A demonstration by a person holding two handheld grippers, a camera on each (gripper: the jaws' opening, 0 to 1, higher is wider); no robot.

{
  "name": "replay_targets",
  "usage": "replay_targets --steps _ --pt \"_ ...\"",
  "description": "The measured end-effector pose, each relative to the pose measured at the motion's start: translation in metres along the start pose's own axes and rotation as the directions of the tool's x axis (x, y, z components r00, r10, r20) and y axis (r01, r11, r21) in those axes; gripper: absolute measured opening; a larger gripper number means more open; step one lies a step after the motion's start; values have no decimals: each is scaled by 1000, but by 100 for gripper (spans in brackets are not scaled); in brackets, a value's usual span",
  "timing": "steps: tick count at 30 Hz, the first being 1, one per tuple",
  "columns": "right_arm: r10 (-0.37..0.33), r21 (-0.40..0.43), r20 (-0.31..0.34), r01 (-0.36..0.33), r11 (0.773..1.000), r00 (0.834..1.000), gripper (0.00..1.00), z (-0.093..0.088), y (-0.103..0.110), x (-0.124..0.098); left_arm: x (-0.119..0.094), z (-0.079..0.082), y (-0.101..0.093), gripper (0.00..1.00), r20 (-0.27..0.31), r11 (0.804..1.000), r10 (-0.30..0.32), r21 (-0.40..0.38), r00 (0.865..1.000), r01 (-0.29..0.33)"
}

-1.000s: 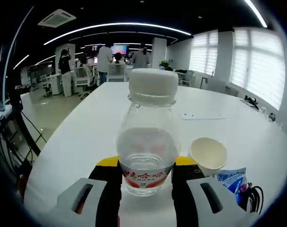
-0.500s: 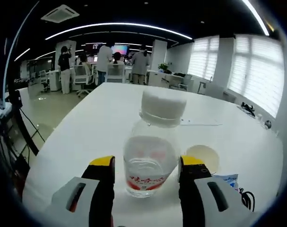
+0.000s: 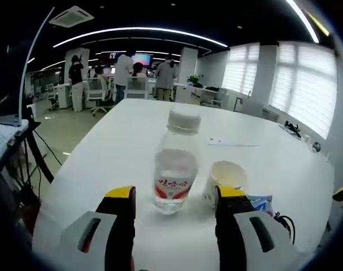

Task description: Arrange the tabletop items into an orderly group along one side of the table until the central work area is clear of visible clutter.

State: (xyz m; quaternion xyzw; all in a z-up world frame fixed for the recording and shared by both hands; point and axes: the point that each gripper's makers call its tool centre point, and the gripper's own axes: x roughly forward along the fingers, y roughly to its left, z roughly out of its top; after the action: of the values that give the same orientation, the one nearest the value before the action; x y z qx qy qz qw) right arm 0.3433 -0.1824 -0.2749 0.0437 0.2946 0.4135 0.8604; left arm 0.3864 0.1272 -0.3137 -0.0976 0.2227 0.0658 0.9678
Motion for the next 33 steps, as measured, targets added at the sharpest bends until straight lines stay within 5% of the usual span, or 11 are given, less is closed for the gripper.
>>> replay_targets --steps 11,17,33 --pt "6 7 -11 -6 1000 1000 41 -15 -2 -7 -42 -29 4 54 -30 1000 14 0 999 -14" --pt "6 18 -17 -6 1000 1000 41 -24 -8 -8 -67 -48 -12 54 -59 1000 9 16 998 -8" --pt "15 55 -36 -13 998 999 40 -45 -12 -11 -91 -81 -38 52 -131 999 -33 31 991 37"
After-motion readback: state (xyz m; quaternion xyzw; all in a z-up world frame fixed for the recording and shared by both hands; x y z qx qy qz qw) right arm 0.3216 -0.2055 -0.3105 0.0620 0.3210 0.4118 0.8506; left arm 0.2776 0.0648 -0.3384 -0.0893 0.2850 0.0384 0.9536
